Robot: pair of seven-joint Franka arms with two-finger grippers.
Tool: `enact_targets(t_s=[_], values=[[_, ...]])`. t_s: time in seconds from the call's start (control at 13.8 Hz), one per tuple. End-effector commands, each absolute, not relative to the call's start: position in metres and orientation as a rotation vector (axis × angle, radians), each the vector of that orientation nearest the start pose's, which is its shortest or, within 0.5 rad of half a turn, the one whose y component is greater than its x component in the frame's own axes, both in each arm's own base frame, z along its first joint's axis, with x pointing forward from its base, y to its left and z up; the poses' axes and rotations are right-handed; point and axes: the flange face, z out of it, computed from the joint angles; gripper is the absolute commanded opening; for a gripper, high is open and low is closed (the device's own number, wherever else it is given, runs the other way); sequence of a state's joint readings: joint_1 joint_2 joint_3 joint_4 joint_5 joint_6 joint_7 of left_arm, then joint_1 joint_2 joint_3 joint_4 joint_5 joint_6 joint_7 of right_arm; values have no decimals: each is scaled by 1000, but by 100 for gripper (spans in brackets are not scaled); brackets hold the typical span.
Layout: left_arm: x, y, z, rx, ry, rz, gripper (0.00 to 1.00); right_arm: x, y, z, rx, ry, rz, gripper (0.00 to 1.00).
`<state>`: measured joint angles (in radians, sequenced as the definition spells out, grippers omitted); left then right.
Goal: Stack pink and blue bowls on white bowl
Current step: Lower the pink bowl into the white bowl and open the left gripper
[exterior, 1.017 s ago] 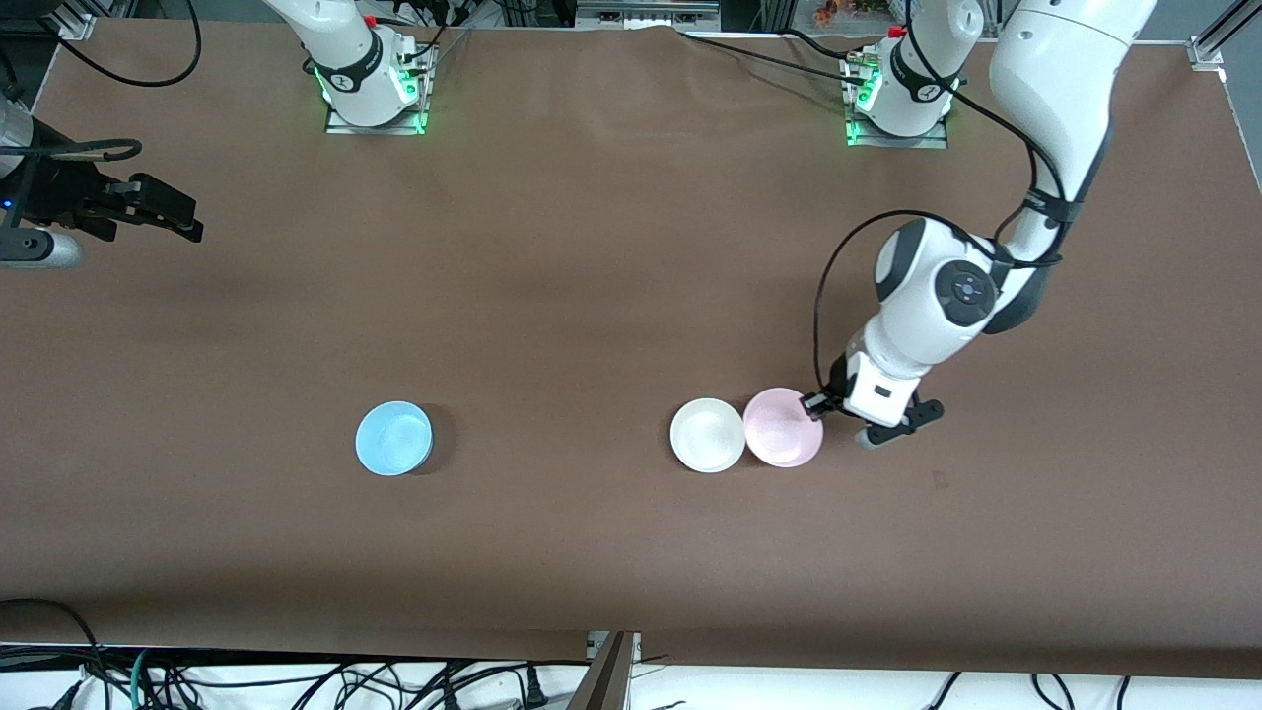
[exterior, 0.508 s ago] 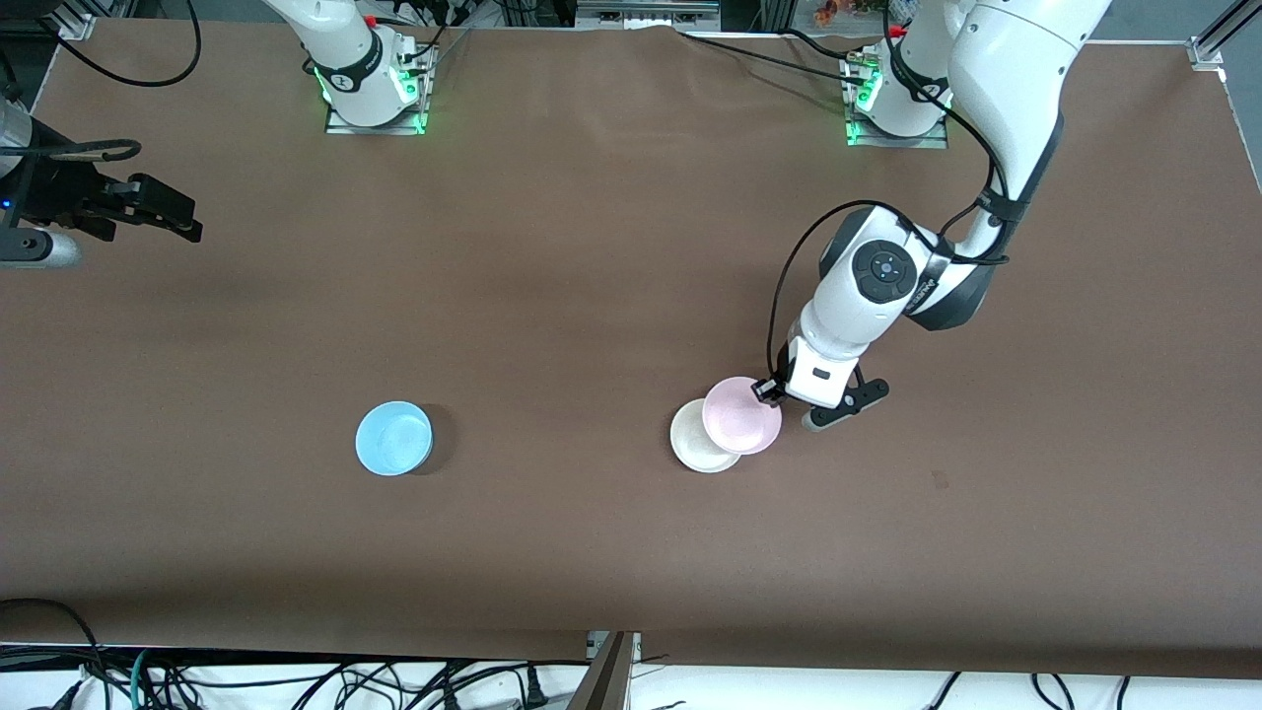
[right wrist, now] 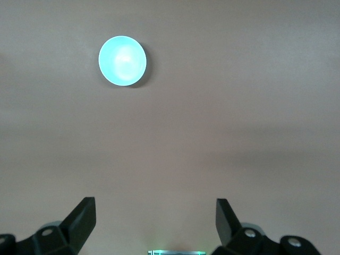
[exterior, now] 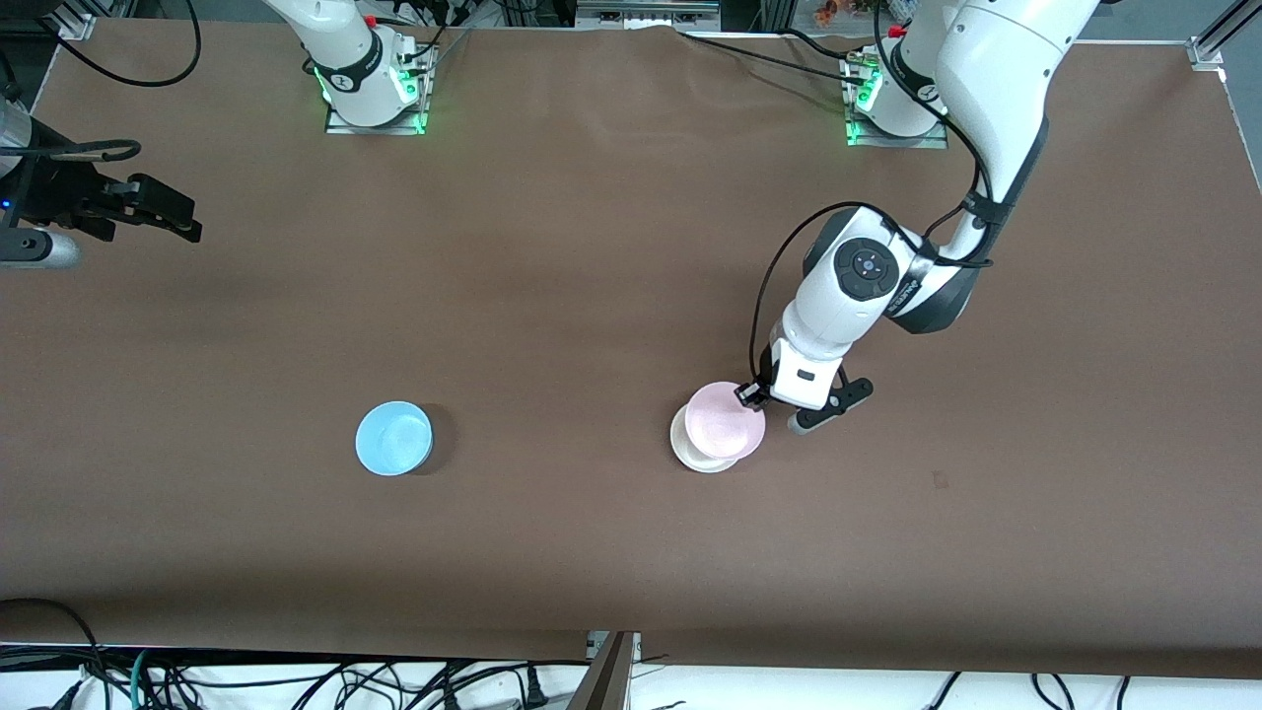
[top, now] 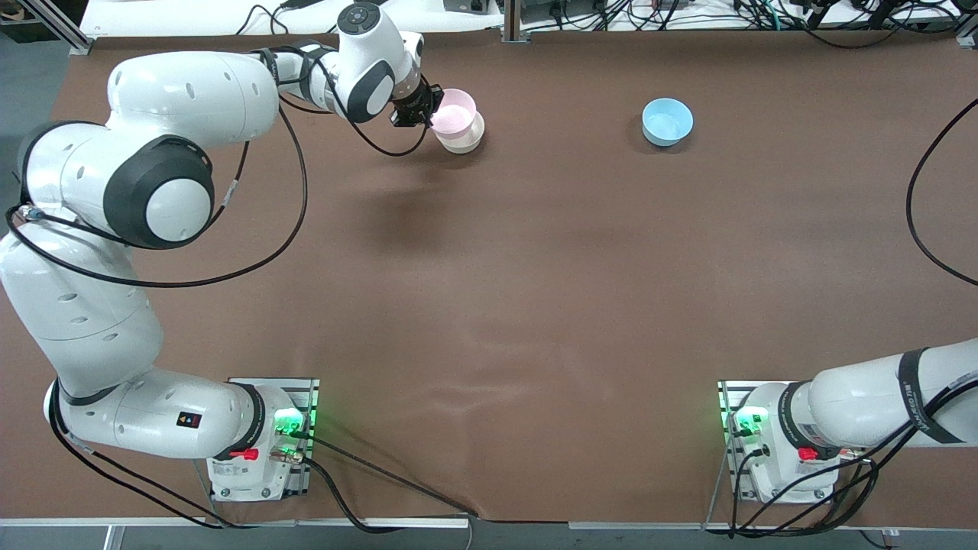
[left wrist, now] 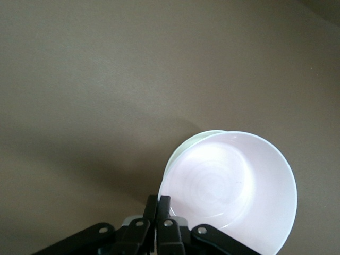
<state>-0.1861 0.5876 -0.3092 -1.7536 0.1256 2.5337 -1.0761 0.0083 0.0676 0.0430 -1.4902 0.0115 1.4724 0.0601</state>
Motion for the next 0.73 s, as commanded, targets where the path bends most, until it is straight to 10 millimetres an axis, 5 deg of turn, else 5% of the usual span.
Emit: enact_targets(t_s=[0.0, 0.65], values=[[625, -320, 263, -3202, -942, -218, 0, 558, 27, 620, -3143, 10, 120, 100], [628, -317, 252, -3190, -947, -238, 0, 558, 27, 620, -3143, 12, 118, 100]])
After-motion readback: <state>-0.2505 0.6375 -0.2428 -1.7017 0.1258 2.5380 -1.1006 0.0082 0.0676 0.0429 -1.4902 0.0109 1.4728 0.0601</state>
